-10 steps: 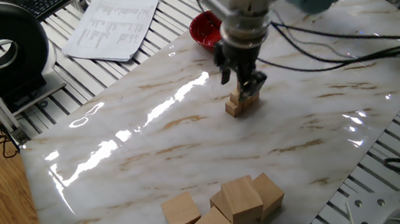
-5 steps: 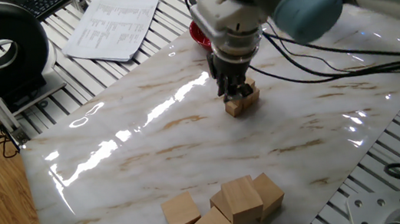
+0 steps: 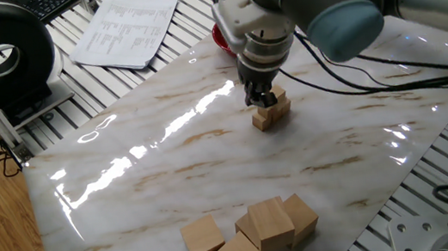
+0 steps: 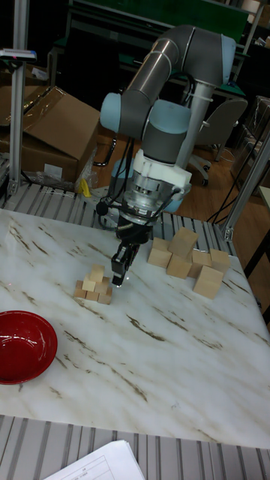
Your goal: Stack the blocks into a pyramid shape
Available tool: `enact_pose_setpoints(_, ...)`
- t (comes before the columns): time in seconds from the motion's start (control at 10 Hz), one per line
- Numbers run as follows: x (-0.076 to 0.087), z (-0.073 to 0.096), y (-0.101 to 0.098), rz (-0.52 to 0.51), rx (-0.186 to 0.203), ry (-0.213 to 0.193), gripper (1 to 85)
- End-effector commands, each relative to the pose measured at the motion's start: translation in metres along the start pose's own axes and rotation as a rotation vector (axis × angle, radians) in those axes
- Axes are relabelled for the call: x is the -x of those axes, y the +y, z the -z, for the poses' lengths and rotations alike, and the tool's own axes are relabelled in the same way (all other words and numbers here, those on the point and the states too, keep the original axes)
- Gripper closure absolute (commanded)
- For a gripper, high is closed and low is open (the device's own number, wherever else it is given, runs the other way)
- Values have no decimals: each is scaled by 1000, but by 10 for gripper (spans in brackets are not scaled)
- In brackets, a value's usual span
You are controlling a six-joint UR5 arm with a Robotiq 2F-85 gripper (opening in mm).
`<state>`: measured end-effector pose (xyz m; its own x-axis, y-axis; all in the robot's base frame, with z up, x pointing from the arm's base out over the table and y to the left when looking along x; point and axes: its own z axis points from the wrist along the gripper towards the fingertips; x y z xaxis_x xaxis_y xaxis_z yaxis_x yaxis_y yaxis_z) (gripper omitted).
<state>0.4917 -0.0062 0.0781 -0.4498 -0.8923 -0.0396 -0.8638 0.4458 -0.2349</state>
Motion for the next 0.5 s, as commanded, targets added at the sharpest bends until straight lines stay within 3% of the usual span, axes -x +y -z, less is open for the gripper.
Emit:
enact_pose_setpoints(0.0, 3, 9, -12, -233, -61, -31, 847)
enact_pose_setpoints(0.2, -8, 21, -18, -352, -112, -18, 847)
enact_pose_setpoints(0.3, -15, 25, -21, -365, -136, -3, 847)
enact_pose_setpoints(0.4, -15, 26, -19, -377, -133, -7, 847)
